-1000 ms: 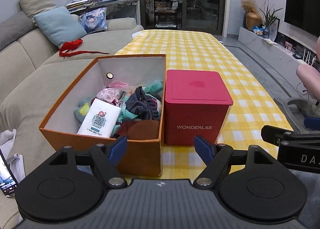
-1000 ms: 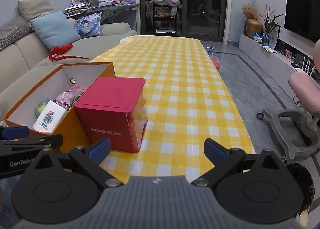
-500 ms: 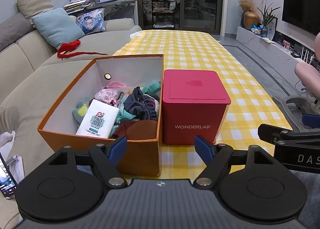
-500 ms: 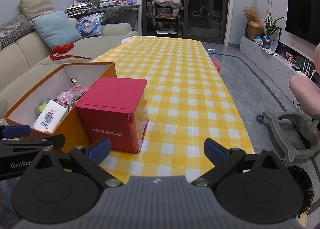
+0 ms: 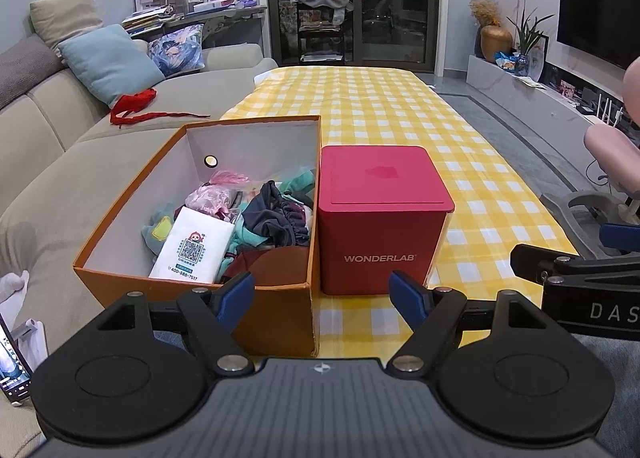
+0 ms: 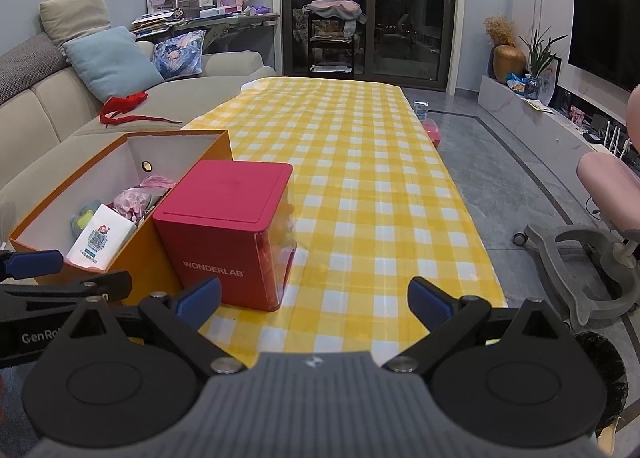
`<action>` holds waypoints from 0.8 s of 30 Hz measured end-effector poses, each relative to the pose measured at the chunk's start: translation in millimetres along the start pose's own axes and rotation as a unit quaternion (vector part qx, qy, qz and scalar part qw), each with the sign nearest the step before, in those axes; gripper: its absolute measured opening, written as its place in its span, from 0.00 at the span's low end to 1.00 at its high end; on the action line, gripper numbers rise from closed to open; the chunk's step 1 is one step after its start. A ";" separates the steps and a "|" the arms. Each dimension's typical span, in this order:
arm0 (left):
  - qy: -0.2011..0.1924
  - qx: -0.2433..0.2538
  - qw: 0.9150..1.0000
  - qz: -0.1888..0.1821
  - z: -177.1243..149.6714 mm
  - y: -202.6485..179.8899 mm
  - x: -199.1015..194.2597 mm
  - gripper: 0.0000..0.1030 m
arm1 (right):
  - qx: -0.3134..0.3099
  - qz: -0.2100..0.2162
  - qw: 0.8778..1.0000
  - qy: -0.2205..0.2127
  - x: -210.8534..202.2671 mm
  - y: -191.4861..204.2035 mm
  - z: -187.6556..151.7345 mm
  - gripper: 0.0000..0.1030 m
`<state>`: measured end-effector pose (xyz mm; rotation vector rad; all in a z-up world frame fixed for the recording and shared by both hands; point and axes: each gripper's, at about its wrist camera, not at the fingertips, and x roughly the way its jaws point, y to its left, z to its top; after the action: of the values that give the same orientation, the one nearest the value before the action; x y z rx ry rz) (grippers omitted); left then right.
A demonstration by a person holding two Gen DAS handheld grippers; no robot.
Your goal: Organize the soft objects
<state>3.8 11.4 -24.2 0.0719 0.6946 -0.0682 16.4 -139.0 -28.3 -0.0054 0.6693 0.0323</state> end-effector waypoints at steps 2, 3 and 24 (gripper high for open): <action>0.000 0.002 1.000 0.000 0.1 0.9 0.8 0.87 | 0.001 0.000 1.000 0.000 0.6 0.1 0.1 0.95; -0.001 0.002 1.000 0.000 0.4 0.6 0.8 0.87 | 0.002 -0.001 1.000 0.001 0.5 0.3 0.3 0.95; 0.001 0.018 1.000 -0.004 0.8 -0.3 4.0 0.87 | 0.009 -0.003 1.000 0.003 1.7 2.6 -1.0 0.95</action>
<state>7.4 10.9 -26.1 0.1038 0.6960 -0.0891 17.0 -136.4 -30.2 0.0097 0.6757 0.0205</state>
